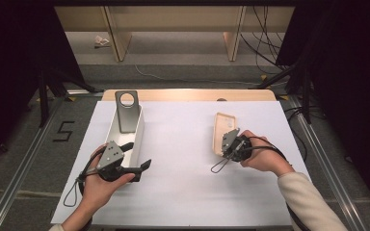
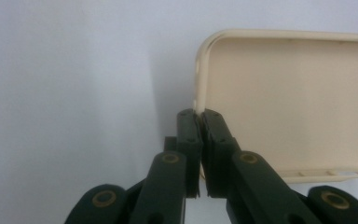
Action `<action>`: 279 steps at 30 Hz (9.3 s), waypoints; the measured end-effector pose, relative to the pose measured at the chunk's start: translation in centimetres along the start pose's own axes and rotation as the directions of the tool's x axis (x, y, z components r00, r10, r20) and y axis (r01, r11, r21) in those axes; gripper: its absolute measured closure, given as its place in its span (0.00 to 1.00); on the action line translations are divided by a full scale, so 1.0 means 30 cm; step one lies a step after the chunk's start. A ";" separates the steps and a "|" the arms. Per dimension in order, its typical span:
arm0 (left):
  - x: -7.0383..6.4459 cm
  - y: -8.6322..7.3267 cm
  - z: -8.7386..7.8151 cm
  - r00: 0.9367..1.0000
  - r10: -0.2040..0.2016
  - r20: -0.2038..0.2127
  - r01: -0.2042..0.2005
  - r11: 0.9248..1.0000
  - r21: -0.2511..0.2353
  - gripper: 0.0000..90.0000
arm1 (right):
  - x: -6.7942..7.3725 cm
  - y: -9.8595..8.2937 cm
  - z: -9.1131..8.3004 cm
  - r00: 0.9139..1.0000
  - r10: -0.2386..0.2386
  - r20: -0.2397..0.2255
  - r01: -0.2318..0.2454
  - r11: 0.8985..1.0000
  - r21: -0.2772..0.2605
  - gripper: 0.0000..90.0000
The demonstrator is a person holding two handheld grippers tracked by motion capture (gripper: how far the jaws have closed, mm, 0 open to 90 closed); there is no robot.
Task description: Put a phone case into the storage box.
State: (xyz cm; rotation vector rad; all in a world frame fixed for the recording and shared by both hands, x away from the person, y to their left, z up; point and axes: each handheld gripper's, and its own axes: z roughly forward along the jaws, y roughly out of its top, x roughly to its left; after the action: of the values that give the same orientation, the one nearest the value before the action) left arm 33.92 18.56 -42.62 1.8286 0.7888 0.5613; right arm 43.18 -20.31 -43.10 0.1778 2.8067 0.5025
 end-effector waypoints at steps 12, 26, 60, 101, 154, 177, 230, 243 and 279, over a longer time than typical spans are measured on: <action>0.005 0.003 -0.003 1.000 -0.003 -0.007 0.003 1.000 -0.002 0.17 | 0.040 0.005 -0.022 0.999 0.024 -0.029 -0.029 0.984 -0.174 0.97; 0.008 0.044 0.015 1.000 0.013 -0.003 -0.013 1.000 0.004 0.17 | 0.096 0.013 -0.042 0.997 0.021 -0.075 -0.043 0.955 -0.294 0.97; -0.053 0.238 0.188 0.996 -0.024 0.090 0.021 0.999 0.031 0.20 | 0.188 0.068 -0.077 0.997 -0.033 -0.066 0.003 0.915 -0.403 0.97; -0.076 0.361 0.454 0.981 -0.153 0.119 0.127 0.970 0.206 0.47 | 0.222 0.112 -0.078 0.995 -0.084 -0.057 0.051 0.901 -0.431 0.97; -0.115 0.433 0.405 0.973 -0.171 0.152 0.163 0.984 0.068 0.92 | 0.211 0.078 -0.063 0.997 0.072 -0.004 -0.067 0.894 -0.442 0.54; 0.070 0.504 0.174 0.982 -0.183 0.051 0.187 0.977 -0.103 0.92 | 0.148 -0.082 -0.118 0.873 0.488 -0.023 -0.406 0.698 -0.590 0.20; 0.432 0.475 0.070 0.963 -0.231 -0.139 0.208 0.965 -0.162 0.91 | 0.135 -0.171 -0.135 0.811 0.585 -0.012 -0.467 0.634 -0.617 0.19; 0.490 0.450 0.098 0.954 -0.240 -0.180 0.214 0.965 -0.149 0.91 | 0.138 -0.172 -0.140 0.808 0.589 -0.015 -0.470 0.628 -0.621 0.19; 0.622 0.242 0.222 0.905 -0.336 -0.260 0.322 0.942 -0.095 0.91 | 0.136 -0.176 -0.137 0.806 0.591 -0.020 -0.474 0.624 -0.621 0.19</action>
State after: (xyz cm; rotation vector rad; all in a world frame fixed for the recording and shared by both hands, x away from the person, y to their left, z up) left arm 53.01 26.23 -37.97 1.5431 1.2325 0.6111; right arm 37.71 -25.88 -42.32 0.8889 2.2123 1.4069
